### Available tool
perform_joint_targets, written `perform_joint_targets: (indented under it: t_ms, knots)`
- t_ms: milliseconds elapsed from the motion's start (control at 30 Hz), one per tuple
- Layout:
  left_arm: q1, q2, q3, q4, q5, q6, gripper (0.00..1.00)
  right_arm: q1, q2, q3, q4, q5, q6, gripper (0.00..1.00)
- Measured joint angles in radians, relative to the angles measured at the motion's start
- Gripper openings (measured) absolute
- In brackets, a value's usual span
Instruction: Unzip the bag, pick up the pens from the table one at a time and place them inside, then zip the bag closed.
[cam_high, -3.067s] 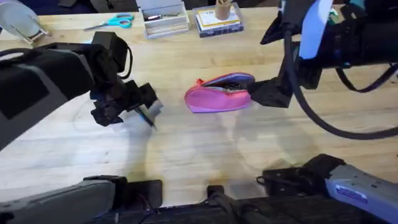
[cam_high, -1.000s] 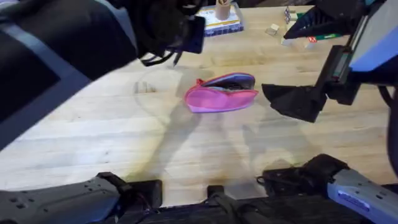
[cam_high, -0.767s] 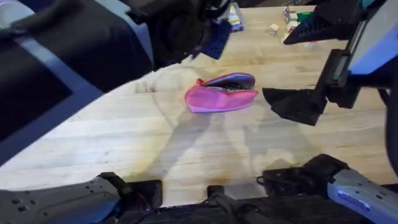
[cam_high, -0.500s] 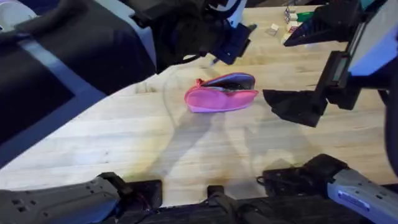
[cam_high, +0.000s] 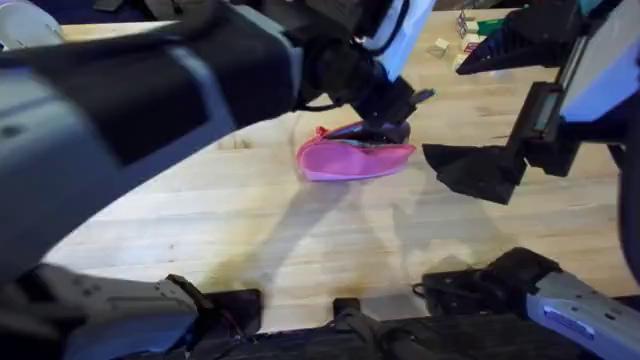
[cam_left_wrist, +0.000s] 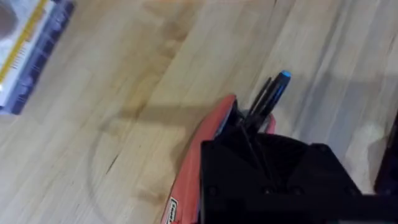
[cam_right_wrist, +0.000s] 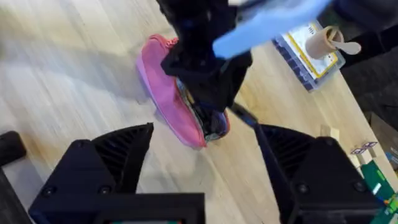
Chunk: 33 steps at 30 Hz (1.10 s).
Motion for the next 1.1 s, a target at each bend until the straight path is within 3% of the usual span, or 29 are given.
perform_joint_targets:
  t_ms: [133, 333, 567, 600, 633, 733, 800, 867, 1100]
  knots:
    - [0.0, 0.081, 0.0, -0.09, 0.002, 0.074, 0.044, 0.0, 0.0, 0.0, 0.0, 0.0, 0.0, 0.998]
    - [0.0, 0.104, 0.0, -0.256, -0.092, 0.129, 0.043, 0.0, 0.0, 0.0, 0.0, 0.0, 0.0, 0.998]
    - [-0.001, 0.104, 0.001, -0.282, -0.145, 0.139, 0.044, 0.0, 0.0, 0.0, 0.0, 0.0, 0.0, 0.998]
    - [-0.001, 0.104, 0.001, -0.28, -0.148, 0.144, 0.083, 0.0, 0.0, 0.0, 0.0, 0.0, 0.0, 0.998]
    - [-0.001, 0.104, 0.001, -0.28, -0.154, 0.149, 0.199, 0.0, 0.0, 0.0, 0.0, 0.0, 0.0, 0.998]
    - [-0.001, 0.105, 0.001, -0.28, -0.166, 0.151, 0.687, 0.0, 0.0, 0.0, 0.0, 0.0, 0.0, 0.997]
    - [-0.001, 0.105, 0.001, -0.28, -0.166, 0.151, 0.945, 0.0, 0.0, 0.0, 0.0, 0.0, 0.0, 0.997]
    - [-0.001, 0.105, 0.001, -0.28, -0.168, 0.154, 0.988, 0.0, 0.0, 0.0, 0.0, 0.0, 0.0, 0.998]
    - [-0.001, 0.105, 0.006, -0.286, -0.157, 0.156, 0.992, 0.0, 0.0, 0.0, 0.0, 0.0, 0.0, 0.998]
